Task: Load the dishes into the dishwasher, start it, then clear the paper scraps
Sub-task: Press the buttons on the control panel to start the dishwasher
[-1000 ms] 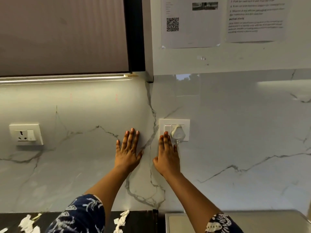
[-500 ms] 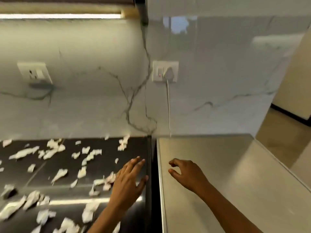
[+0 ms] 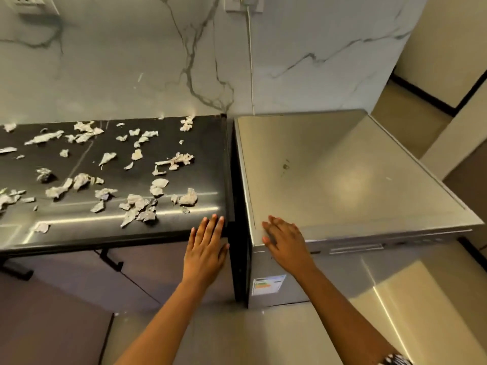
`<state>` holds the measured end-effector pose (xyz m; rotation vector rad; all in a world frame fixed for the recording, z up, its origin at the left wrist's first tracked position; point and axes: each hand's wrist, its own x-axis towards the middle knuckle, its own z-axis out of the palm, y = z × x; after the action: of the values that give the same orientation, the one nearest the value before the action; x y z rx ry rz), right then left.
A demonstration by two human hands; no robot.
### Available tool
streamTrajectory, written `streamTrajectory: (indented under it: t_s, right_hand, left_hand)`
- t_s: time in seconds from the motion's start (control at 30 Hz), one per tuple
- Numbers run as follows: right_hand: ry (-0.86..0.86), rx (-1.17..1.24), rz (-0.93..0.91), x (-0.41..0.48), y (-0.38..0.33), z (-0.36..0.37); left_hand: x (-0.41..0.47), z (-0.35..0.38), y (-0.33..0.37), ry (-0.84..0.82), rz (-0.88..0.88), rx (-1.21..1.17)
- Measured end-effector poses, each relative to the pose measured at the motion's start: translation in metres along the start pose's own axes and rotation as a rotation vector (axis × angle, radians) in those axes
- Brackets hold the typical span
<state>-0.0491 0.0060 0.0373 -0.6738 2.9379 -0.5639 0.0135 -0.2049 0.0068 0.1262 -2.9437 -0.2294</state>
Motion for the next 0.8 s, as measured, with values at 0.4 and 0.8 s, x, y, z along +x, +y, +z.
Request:
streamTrajectory:
  t_s: [0.4,0.8]
  right_hand:
    - [0.618,0.051,-0.391,0.006,0.052,0.048]
    - [1.068,-0.152,-0.432,0.008,0.063,0.101]
  left_hand:
    - [0.021,0.078,-0.007,0.742,0.093,0.057]
    - [0.045,0.115,-0.021,1.075,0.13,0.154]
